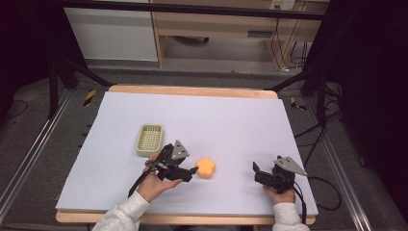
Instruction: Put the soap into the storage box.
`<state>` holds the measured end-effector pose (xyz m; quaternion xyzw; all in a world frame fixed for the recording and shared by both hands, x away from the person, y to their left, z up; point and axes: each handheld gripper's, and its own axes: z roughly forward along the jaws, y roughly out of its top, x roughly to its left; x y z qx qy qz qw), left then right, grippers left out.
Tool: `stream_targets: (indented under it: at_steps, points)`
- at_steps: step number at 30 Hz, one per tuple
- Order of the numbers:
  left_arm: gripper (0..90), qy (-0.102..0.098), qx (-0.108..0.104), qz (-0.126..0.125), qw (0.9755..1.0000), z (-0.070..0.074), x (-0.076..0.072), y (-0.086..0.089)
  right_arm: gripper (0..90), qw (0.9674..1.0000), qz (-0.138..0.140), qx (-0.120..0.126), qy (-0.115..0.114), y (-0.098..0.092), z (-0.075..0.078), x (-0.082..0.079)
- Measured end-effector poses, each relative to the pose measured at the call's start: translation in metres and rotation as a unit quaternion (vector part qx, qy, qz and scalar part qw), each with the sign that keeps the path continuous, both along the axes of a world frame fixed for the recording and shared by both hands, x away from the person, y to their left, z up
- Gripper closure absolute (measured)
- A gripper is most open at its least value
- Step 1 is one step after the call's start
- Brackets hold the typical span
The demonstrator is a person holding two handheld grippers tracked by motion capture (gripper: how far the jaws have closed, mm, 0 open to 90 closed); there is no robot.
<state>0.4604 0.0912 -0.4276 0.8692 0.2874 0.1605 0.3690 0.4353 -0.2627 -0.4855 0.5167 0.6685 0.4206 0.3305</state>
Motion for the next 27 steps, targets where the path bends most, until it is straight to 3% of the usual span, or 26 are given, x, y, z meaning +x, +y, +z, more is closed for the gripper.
stream_targets:
  at_steps: [17, 27]
  points:
    - [25.2, 0.016, 0.033, -0.037, 0.9987, -0.007, 0.002, -0.024, 4.2, 1.0, 0.001, -0.001, 0.002, 0.0, 0.0, 0.0]
    - [22.3, 0.026, 0.041, -0.042, 0.9979, -0.01, 0.007, -0.038, 4.2, 1.0, 0.002, -0.002, 0.003, 0.001, 0.0, 0.001]
